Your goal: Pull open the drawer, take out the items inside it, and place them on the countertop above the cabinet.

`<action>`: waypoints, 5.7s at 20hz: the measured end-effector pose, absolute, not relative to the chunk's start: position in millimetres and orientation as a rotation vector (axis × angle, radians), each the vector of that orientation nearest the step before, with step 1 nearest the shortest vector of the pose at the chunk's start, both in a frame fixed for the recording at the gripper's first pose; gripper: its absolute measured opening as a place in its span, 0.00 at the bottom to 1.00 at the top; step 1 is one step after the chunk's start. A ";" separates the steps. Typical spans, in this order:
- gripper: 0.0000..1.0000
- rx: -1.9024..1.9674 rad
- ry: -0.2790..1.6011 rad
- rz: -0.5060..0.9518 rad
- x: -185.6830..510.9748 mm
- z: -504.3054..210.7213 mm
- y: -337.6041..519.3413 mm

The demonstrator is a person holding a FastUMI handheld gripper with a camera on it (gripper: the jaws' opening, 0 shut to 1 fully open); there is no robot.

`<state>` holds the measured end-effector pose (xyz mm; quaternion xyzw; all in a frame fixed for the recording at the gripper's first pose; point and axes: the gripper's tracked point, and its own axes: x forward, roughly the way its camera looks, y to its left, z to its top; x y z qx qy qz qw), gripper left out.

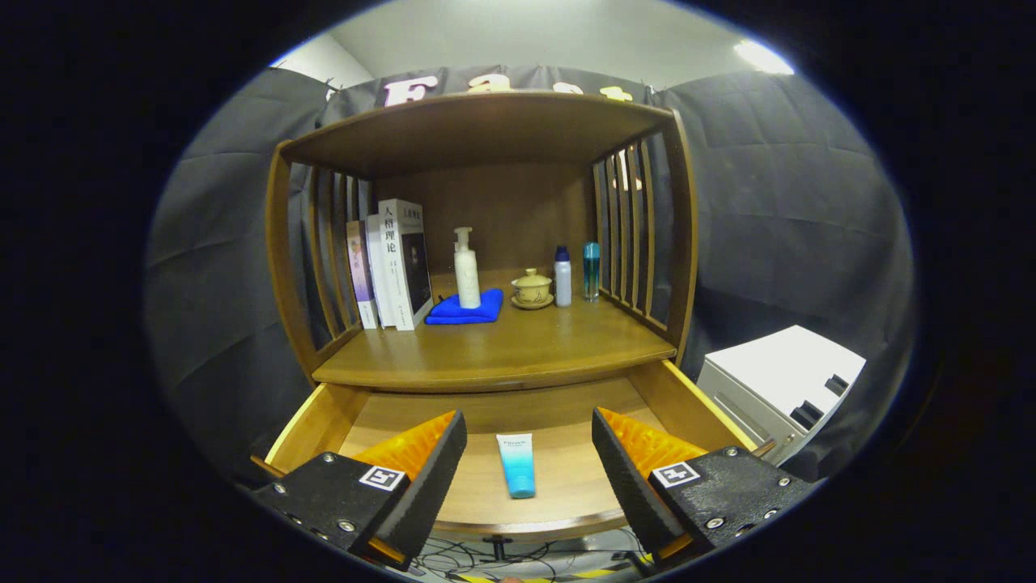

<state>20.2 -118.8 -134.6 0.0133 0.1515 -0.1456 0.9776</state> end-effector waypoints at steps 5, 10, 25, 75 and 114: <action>0.96 -0.064 0.494 -0.317 51.6 -183.1 -131.2; 0.96 -0.117 0.711 -0.342 66.5 -225.7 -139.2; 0.95 0.107 1.131 -0.363 71.6 -311.1 -137.4; 0.40 -0.184 0.656 -0.300 204.7 -149.6 -159.1; 0.94 0.109 0.256 -0.197 168.9 -99.6 -155.4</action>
